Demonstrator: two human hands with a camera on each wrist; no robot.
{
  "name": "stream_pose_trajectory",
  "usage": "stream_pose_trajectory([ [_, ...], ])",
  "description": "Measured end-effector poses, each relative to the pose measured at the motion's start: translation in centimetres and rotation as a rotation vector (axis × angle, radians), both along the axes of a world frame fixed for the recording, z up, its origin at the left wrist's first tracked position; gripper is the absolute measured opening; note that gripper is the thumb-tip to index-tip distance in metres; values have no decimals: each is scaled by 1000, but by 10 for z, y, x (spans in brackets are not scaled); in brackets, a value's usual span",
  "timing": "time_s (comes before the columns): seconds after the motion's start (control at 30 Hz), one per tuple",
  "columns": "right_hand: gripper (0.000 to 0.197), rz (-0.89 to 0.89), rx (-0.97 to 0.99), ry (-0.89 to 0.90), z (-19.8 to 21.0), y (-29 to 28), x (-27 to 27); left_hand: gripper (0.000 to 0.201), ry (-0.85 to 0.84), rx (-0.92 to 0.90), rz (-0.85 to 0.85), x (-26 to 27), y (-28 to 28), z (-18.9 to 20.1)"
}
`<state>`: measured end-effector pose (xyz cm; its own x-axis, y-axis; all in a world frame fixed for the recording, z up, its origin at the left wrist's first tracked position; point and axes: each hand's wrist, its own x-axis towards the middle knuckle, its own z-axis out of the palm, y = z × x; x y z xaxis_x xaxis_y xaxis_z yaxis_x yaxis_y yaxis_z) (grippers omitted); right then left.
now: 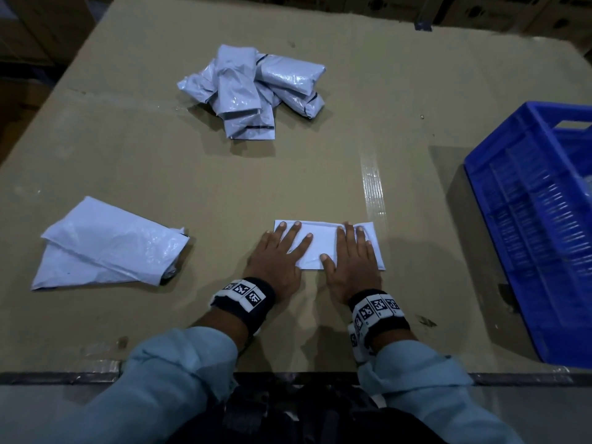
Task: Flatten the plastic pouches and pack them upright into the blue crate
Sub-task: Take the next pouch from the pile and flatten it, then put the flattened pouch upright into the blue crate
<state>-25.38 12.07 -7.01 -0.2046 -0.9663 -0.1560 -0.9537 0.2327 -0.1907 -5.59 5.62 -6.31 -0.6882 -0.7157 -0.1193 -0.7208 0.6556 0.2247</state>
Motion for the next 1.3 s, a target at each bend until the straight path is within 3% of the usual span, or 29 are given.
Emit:
stream_pose_trajectory([
  [0.13, 90, -43, 6, 15, 5, -1, 0, 72, 5, -91, 19, -1, 3, -1],
  [0.53, 110, -237, 140, 18, 15, 0, -15, 74, -3, -143, 66, -1, 1, 4],
  [0.73, 92, -123, 58, 92, 20, -8, 7, 86, -100, -137, 100, -16, -1, 20],
  [0.83, 82, -54, 6, 35, 10, 2, 8, 85, -136, -123, 111, -21, -2, 14],
  [1.1, 79, -133, 6, 70, 17, 5, -9, 84, -198, -129, 201, -13, 2, 3],
  [1.3, 70, -92, 86, 248, 50, -18, -18, 97, -240, -12, 364, -11, -3, 6],
])
